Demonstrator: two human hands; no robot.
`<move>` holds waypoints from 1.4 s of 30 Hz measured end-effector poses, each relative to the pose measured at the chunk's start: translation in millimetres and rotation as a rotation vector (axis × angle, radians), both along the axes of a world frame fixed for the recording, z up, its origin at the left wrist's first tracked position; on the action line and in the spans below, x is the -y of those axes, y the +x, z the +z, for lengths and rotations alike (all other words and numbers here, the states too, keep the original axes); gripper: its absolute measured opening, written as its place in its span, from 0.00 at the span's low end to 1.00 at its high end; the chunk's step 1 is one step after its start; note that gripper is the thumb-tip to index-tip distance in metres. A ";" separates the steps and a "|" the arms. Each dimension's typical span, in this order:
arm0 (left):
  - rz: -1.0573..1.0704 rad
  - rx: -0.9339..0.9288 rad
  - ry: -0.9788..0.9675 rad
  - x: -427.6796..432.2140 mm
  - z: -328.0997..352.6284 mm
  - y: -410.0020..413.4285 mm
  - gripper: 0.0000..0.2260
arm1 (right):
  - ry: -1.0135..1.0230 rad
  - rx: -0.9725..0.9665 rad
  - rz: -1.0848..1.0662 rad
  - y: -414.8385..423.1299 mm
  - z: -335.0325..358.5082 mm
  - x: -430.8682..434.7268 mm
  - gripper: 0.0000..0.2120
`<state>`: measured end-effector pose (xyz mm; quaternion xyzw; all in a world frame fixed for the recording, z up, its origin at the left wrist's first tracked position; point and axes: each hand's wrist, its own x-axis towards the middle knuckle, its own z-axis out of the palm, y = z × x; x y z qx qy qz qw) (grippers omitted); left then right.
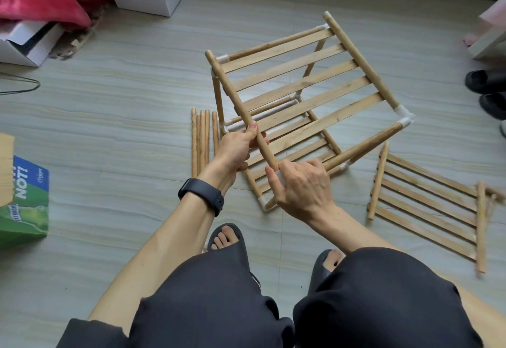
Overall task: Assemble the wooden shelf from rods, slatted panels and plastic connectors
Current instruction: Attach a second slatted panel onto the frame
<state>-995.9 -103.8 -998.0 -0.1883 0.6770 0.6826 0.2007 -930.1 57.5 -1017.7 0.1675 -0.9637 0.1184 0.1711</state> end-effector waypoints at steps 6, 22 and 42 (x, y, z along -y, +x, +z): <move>-0.012 -0.007 -0.016 0.4 -1.0 2.0 0.19 | -0.005 -0.004 -0.010 -0.7 -2.7 -0.9 0.21; -0.006 -0.065 -0.032 2.2 -7.0 1.4 0.21 | 0.013 0.000 0.026 -7.3 -5.8 -4.9 0.19; -0.271 -0.352 -0.859 -33.7 24.0 -34.7 0.24 | 0.033 0.385 0.068 -29.5 21.0 -43.0 0.21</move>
